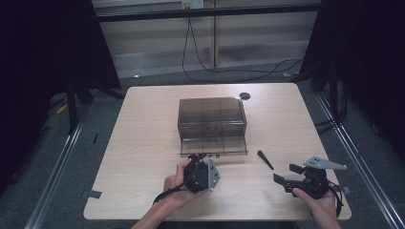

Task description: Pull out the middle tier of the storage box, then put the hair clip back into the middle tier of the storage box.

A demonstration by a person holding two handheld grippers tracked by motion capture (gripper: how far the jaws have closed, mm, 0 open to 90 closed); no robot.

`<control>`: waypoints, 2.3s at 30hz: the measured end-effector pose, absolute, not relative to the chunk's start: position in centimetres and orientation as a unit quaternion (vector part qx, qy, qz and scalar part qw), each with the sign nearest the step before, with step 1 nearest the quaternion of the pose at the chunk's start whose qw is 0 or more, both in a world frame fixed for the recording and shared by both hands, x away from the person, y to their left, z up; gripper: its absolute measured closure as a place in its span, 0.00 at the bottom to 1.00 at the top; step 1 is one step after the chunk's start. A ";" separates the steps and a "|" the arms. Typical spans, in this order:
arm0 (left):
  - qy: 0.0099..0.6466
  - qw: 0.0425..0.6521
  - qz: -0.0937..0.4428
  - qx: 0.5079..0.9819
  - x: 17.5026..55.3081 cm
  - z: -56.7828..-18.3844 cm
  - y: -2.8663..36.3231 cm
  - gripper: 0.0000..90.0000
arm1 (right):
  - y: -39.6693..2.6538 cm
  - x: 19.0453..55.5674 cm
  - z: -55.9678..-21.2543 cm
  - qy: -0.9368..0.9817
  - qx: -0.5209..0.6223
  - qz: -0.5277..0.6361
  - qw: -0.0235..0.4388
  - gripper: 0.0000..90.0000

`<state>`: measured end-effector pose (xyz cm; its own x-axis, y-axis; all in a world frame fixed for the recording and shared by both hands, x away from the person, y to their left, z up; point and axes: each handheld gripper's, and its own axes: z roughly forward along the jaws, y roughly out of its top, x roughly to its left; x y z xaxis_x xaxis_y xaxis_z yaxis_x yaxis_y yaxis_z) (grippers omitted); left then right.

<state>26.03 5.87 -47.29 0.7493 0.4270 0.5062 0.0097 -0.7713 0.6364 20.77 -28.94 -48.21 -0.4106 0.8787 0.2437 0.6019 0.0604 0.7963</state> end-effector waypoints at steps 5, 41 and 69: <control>0.168 0.357 0.291 0.872 26.4 -46.7 6.8 0.27 | -29.0 20.7 -48.2 0.712 0.519 0.447 0.155 0.19; 0.288 0.437 0.185 0.832 24.9 -46.0 14.7 0.05 | -28.1 22.5 -47.5 0.745 0.498 0.423 0.138 0.33; 0.280 0.454 0.163 0.830 24.6 -46.9 16.8 0.04 | -27.5 27.7 -45.4 0.798 0.469 0.372 0.069 0.55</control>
